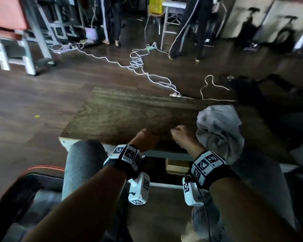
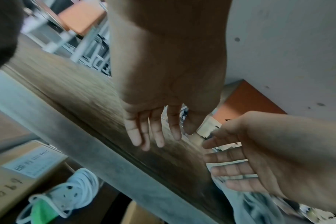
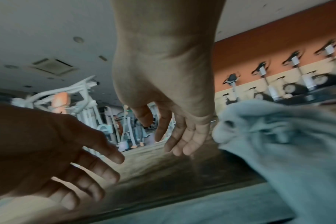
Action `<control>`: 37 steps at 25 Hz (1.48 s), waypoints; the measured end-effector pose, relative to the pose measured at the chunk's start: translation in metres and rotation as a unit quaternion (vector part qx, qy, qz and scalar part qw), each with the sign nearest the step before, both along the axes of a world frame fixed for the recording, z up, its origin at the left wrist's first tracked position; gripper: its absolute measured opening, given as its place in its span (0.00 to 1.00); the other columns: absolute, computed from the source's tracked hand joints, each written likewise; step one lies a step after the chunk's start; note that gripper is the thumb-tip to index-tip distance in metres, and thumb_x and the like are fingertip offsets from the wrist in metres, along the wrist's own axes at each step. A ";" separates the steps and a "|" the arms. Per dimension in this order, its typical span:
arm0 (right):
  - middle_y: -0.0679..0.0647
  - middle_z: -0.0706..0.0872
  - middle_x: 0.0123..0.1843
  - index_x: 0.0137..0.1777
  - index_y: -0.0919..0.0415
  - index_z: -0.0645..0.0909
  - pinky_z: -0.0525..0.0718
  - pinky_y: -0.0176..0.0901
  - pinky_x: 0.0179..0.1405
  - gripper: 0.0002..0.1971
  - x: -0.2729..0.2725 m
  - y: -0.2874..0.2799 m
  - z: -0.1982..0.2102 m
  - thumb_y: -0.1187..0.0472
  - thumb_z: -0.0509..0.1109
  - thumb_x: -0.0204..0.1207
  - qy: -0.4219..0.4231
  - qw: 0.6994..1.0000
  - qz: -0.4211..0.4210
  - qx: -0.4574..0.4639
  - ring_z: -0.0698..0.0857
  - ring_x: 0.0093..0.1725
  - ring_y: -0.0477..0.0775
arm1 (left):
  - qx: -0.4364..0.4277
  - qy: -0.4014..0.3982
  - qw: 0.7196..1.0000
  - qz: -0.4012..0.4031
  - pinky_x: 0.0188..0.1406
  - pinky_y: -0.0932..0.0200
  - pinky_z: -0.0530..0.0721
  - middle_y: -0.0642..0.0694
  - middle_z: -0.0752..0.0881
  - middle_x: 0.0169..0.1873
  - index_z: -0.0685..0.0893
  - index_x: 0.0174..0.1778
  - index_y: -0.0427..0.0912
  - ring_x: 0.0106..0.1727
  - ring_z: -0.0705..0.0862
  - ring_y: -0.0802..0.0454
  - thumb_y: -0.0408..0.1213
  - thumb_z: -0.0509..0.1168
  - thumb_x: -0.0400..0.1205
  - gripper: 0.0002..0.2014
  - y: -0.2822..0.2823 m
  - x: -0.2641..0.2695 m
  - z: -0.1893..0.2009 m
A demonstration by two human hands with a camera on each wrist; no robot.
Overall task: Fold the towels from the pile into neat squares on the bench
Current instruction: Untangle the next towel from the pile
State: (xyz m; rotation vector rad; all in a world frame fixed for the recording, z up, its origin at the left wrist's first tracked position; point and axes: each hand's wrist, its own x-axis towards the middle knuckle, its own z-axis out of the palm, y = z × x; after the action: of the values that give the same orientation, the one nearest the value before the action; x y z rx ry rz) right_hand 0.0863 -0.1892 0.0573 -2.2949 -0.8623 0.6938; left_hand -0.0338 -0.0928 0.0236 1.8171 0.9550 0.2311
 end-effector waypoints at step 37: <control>0.51 0.83 0.59 0.56 0.44 0.80 0.86 0.55 0.51 0.08 0.088 -0.032 -0.028 0.51 0.63 0.80 -0.217 0.975 0.025 0.033 0.84 0.57 0.58 | 0.207 -0.160 0.964 0.042 0.29 0.65 0.76 0.52 0.84 0.29 0.82 0.41 0.43 0.29 0.78 0.63 0.43 0.59 0.85 0.12 -0.002 0.048 0.036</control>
State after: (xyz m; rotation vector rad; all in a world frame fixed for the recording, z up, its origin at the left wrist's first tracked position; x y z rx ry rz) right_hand 0.1747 -0.2208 0.0293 -2.4084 -1.1217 0.1735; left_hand 0.0140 -0.0952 0.0593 2.0334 0.7915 0.8035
